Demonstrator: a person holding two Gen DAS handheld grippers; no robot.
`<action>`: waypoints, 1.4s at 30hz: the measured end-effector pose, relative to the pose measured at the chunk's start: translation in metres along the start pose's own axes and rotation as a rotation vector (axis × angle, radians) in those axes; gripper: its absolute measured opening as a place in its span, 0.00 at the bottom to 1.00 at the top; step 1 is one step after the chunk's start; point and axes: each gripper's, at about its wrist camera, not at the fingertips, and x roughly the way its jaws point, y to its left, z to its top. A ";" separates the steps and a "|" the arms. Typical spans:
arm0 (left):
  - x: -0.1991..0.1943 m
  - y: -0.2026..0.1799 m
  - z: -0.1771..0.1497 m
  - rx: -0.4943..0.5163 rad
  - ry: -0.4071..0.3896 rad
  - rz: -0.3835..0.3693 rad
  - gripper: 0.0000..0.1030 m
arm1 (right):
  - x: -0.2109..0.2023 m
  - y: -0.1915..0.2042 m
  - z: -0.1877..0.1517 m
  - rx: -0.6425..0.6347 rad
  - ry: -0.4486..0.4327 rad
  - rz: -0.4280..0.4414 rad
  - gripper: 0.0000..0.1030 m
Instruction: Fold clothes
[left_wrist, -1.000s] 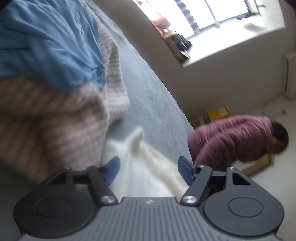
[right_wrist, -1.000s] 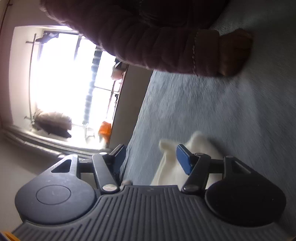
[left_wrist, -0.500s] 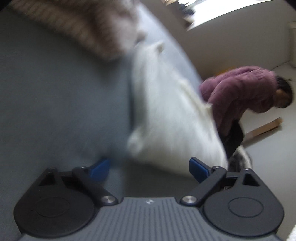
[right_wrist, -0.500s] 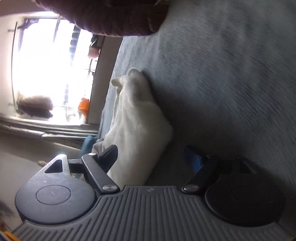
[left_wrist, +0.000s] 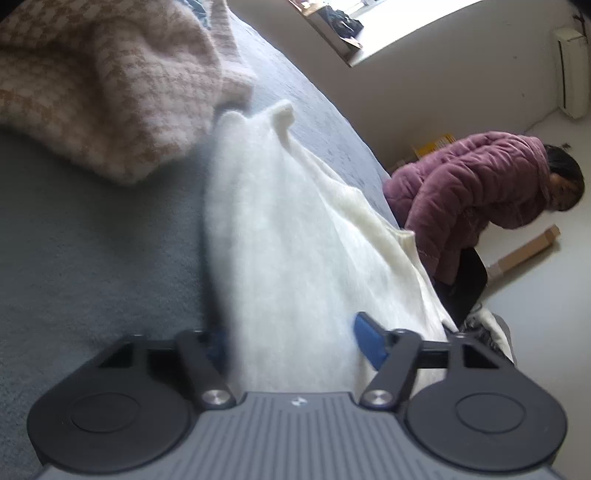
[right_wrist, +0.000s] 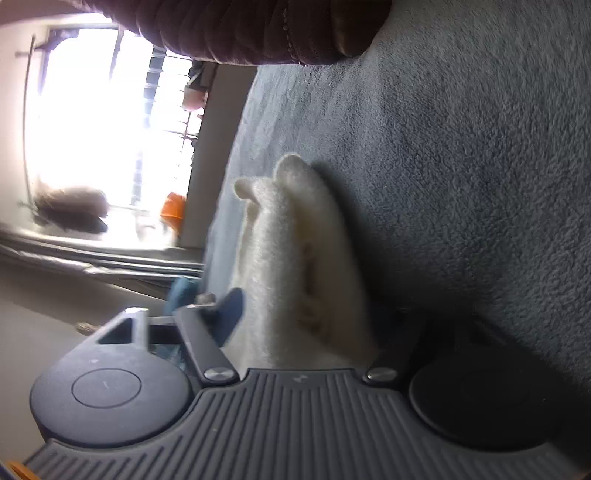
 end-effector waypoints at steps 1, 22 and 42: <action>-0.003 0.000 -0.001 -0.008 -0.011 0.008 0.46 | -0.002 0.002 -0.002 -0.012 -0.010 -0.008 0.34; -0.158 -0.002 -0.074 -0.019 0.030 -0.003 0.36 | -0.141 0.008 -0.173 0.062 0.118 0.024 0.27; -0.167 -0.046 -0.075 0.439 -0.042 0.266 0.64 | -0.112 0.113 -0.167 -0.779 0.103 -0.221 0.56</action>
